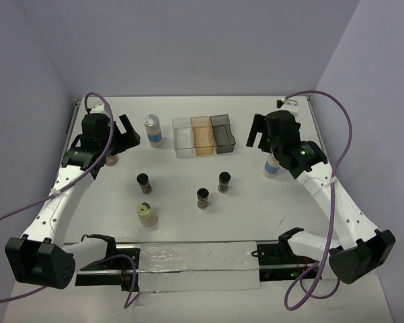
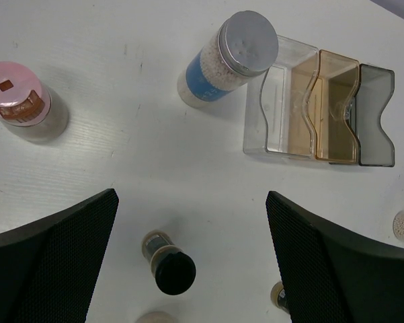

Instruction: Organize the condiment bottles

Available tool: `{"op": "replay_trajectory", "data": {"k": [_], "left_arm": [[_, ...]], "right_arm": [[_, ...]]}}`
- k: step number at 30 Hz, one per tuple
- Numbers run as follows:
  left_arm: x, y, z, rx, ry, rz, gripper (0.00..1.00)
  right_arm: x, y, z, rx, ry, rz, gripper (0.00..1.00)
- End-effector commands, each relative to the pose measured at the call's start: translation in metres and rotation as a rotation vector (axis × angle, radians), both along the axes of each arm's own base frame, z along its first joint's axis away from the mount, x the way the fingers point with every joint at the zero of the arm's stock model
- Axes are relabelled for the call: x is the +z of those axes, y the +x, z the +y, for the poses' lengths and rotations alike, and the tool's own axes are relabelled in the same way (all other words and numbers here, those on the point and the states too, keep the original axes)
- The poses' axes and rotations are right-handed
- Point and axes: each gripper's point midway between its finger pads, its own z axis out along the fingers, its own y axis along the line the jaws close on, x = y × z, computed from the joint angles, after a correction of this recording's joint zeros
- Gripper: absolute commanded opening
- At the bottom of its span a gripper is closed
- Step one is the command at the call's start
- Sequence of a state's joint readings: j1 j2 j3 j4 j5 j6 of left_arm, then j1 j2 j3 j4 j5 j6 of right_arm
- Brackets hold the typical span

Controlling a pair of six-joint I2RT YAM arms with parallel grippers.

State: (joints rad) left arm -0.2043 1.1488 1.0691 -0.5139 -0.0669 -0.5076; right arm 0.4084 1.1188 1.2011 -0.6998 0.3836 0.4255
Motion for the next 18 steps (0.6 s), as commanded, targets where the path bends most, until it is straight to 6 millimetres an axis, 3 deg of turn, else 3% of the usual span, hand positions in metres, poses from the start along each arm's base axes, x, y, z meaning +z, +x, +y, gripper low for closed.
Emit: {"op": "replay_trajectory", "data": {"k": [1,8,18], "left_arm": [[0.026,0.005,0.0,-0.003,0.003,-0.062,0.99],[0.034,0.006,0.009,0.066,0.001,-0.075,0.99],[0.031,0.003,0.009,0.055,0.019,-0.048,0.99]], "right_arm": [[0.013,-0.005,-0.01,-0.046,-0.011,-0.045,1.0],[0.011,-0.008,-0.028,-0.117,-0.069,-0.029,1.0],[-0.032,0.0,-0.058,-0.221,-0.095,0.118,1.0]]}}
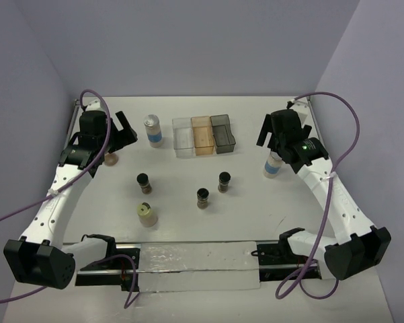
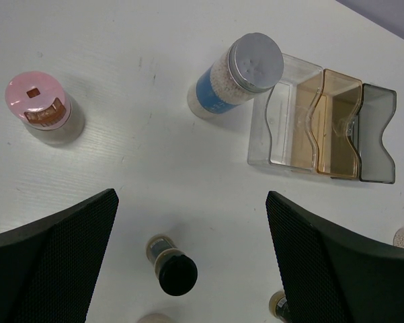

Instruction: Organize the condiment bottles

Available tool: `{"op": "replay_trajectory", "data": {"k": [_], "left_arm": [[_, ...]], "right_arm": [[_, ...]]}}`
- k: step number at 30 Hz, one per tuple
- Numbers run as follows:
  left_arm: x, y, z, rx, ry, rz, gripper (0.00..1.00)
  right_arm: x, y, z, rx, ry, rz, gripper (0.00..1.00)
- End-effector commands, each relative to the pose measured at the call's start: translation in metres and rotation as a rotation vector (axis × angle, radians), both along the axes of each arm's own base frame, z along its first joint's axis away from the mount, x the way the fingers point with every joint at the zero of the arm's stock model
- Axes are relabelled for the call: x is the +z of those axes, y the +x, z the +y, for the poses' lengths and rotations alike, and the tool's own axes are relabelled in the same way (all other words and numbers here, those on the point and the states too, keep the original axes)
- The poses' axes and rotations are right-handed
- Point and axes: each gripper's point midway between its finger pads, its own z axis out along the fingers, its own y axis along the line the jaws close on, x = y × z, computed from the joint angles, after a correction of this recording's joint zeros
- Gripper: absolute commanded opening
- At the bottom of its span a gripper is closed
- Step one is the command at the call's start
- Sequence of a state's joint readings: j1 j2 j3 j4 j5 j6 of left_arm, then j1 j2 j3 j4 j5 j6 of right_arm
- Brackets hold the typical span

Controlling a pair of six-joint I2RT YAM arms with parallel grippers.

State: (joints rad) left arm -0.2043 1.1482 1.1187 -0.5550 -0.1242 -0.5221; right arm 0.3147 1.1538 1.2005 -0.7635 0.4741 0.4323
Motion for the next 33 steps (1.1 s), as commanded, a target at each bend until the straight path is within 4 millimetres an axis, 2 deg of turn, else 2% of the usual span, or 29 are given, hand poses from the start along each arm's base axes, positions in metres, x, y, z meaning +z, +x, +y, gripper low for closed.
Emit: {"op": "replay_trajectory", "data": {"k": [1,7,16,26,33], "left_arm": [[0.016,0.002,0.0,-0.002,0.006,-0.029,0.99],[0.014,0.002,0.0,-0.009,0.009,-0.031,0.99],[0.013,0.001,0.001,0.001,0.01,-0.023,0.99],[0.009,0.004,-0.004,-0.011,-0.012,-0.011,0.99],[0.005,0.004,-0.005,-0.014,-0.012,-0.001,0.99]], "right_arm": [[-0.018,-0.001,-0.013,-0.061,-0.014,0.057,1.0],[-0.045,0.0,-0.026,-0.112,-0.04,0.127,1.0],[-0.078,0.006,-0.029,-0.1,-0.016,0.181,1.0],[-0.098,0.019,-0.027,-0.073,0.004,0.195,1.0],[-0.101,0.024,-0.031,-0.083,-0.009,0.187,1.0]]}}
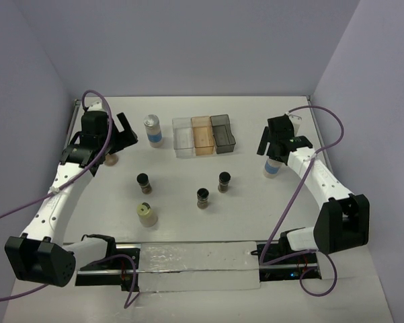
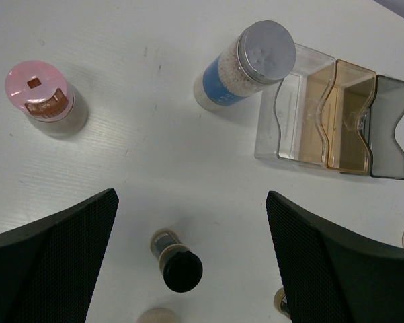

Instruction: Organize the condiment bottles

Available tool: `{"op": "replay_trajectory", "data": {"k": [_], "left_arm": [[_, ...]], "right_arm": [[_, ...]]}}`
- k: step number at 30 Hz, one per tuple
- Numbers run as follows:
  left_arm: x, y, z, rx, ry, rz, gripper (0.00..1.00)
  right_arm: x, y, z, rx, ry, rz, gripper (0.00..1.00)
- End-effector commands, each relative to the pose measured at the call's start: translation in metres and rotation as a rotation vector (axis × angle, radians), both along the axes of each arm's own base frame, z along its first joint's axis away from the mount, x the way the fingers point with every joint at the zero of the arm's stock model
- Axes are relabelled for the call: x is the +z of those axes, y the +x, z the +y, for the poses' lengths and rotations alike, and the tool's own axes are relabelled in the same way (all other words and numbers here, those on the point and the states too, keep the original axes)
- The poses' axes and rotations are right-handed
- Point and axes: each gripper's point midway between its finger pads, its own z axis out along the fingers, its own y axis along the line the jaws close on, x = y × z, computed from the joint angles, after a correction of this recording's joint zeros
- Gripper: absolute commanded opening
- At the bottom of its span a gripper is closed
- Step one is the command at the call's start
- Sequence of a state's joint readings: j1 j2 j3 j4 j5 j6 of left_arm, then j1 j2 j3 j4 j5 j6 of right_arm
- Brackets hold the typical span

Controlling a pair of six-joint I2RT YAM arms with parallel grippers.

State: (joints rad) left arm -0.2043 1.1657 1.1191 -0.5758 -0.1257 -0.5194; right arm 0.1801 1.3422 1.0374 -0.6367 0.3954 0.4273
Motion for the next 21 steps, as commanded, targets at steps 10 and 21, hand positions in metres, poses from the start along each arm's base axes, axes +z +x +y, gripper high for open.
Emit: {"op": "replay_trajectory", "data": {"k": [10,21], "left_arm": [[0.0106,0.0067,-0.0066,-0.014,-0.025,-0.029,1.0],[0.01,0.0057,-0.0054,-0.013,-0.017,-0.025,1.0]], "right_arm": [[0.003,0.0122,-0.0091,-0.016,-0.018,-0.038,0.94],[0.0011,0.0091,-0.0087,-0.021,-0.009,-0.036,0.69]]}}
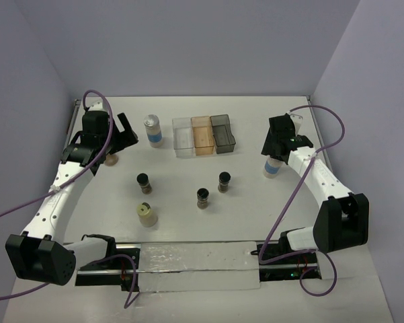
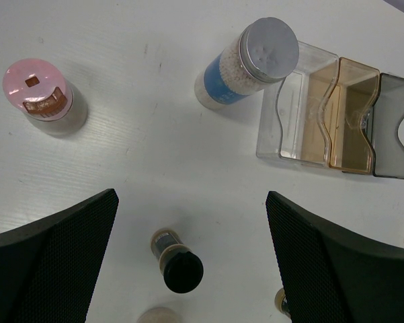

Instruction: Organize the condiment bottles

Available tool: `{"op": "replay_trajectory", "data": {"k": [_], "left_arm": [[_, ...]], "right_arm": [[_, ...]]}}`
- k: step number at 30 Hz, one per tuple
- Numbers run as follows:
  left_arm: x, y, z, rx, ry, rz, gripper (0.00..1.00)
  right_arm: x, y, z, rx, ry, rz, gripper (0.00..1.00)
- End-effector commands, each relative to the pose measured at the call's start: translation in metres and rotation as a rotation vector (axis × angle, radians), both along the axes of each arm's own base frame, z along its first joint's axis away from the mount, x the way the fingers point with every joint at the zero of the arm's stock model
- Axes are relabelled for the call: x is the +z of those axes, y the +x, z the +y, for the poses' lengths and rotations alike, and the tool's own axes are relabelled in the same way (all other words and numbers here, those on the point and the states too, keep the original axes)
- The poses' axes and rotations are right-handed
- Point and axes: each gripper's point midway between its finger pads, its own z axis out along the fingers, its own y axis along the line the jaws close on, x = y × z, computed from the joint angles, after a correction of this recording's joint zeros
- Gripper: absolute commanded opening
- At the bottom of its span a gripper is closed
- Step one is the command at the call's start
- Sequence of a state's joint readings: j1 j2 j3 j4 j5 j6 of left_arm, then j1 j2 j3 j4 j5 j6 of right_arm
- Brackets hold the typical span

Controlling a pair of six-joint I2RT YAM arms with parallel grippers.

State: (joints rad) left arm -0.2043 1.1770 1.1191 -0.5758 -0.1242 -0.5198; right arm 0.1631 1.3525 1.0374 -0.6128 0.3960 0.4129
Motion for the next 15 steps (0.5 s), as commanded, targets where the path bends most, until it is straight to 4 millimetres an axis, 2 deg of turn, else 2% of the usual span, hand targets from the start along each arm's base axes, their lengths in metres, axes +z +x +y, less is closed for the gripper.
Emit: {"op": "replay_trajectory", "data": {"k": [1,2,4,8,9,11,15], "left_arm": [[0.013,0.005,-0.005,-0.01,-0.018,-0.036,0.99],[0.013,0.005,-0.005,-0.011,-0.018,-0.036,0.99],[0.014,0.005,-0.006,-0.016,-0.02,-0.037,0.99],[0.012,0.007,-0.006,-0.013,-0.018,-0.034,1.0],[0.012,0.007,-0.006,-0.013,-0.02,-0.034,0.99],[0.011,0.007,-0.006,-0.014,-0.022,-0.032,1.0],[0.008,0.009,-0.005,-0.003,-0.015,-0.024,0.99]], "right_arm": [[0.002,0.004,-0.003,-0.015,-0.001,-0.029,0.62],[0.003,0.004,-0.003,-0.016,0.0,-0.032,0.55],[0.009,0.004,-0.004,-0.022,0.001,-0.047,0.32],[0.03,0.009,-0.004,-0.02,0.0,-0.085,0.11],[0.036,0.01,-0.004,-0.018,-0.002,-0.097,0.09],[0.059,0.017,-0.001,-0.008,-0.006,-0.142,0.09],[0.103,0.033,0.013,0.031,0.004,-0.224,0.09]]}}
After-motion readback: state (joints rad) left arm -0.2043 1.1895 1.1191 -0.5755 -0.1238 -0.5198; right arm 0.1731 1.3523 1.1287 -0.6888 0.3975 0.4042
